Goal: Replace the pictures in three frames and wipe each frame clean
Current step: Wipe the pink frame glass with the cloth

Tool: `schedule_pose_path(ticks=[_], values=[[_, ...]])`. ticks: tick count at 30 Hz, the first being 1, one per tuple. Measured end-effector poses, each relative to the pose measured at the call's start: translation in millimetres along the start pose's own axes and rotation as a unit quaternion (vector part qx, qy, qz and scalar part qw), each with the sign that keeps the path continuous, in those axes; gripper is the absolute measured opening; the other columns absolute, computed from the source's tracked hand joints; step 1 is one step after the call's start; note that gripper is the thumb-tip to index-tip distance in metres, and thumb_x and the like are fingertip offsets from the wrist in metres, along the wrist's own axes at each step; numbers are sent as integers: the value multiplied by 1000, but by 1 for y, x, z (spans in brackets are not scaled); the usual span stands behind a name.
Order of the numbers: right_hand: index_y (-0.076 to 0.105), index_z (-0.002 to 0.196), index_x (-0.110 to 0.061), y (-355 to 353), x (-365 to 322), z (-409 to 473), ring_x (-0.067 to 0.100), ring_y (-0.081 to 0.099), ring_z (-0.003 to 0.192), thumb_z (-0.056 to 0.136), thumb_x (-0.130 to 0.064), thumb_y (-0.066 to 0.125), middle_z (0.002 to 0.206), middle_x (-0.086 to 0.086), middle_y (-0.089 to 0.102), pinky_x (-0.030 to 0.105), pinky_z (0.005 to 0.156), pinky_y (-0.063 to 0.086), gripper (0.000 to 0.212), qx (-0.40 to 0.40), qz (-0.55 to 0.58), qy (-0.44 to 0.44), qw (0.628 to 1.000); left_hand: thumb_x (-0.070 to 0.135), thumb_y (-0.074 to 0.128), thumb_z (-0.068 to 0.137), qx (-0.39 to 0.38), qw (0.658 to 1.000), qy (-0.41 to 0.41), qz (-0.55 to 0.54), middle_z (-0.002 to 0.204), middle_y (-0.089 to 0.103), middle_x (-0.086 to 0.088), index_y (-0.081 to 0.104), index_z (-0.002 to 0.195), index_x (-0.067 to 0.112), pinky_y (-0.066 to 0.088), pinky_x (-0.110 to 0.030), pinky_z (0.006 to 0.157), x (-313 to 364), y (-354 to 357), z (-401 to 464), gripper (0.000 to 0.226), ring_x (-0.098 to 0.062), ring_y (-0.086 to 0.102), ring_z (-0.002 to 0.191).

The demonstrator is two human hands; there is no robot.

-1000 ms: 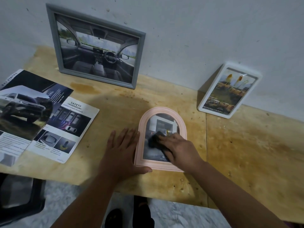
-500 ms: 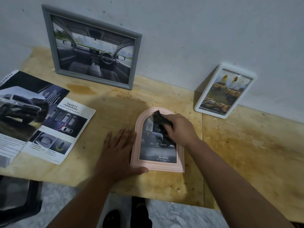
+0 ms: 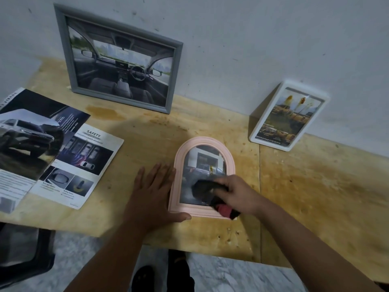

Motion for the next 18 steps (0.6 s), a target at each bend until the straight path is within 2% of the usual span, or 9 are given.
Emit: schedule_pose_path(ticks=[2,4,7,9,12,13,16,18], values=[[75,105,-20,-18,10,1,15,72,67,98,-8,59,79,-2,75,36,66,59,22,81,13,36,996,104,40,62,1,1000,-1,0,167,30,-9,32,160,15,16,-65,122,0,0,0,133,-30,20,157],[74,106,-25,-14,10,-2,11,69,61,97,-11,59,71,-12,73,34,63,58,22,85,-63,26,994,104,42,61,3,1000,-1,0,166,32,-9,34,159,14,16,-64,122,0,0,-1,133,-30,22,156],[72,110,-25,24,-9,-13,10,65,74,94,-17,62,89,-14,70,30,67,53,21,56,-170,-60,982,104,41,61,0,1000,-3,1,166,31,-9,34,159,15,16,-64,122,-1,1,0,133,-30,21,157],[72,103,-24,41,-18,-17,8,62,79,93,-17,61,92,-11,70,28,66,48,16,30,-158,-88,983,104,41,61,-3,1000,-5,1,167,31,-9,33,160,15,15,-64,122,-1,1,1,134,-30,21,157],[73,101,-27,25,-17,-9,8,69,77,96,-13,59,87,-8,74,33,70,58,20,-5,-32,-20,999,105,38,61,-6,1000,-5,3,167,29,-8,31,160,16,14,-64,123,-1,1,0,134,-30,19,157],[73,102,-28,12,-14,-4,9,71,78,97,-12,58,86,-7,74,34,72,59,23,19,-8,-8,1000,106,37,61,-8,1000,-6,4,168,28,-8,30,161,16,14,-64,123,-1,1,1,134,-29,18,157],[72,104,-27,-30,-7,17,13,72,76,99,-12,57,86,-3,74,41,71,61,22,156,30,-3,987,106,36,61,-8,1000,-8,7,168,27,-8,30,161,16,14,-64,122,-1,0,1,134,-29,16,158],[71,116,-24,-44,-6,32,20,70,85,97,-16,57,95,0,74,44,74,59,24,217,-40,-26,975,106,35,62,-7,1000,-6,9,169,25,-8,30,161,16,13,-64,123,-1,0,1,134,-28,14,158]])
Point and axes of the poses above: each hand's wrist, its own z-axis towards the middle knuckle, its own y-axis out of the palm, x = y × z, the point moved 3 cm from there along z, towards the middle knuckle
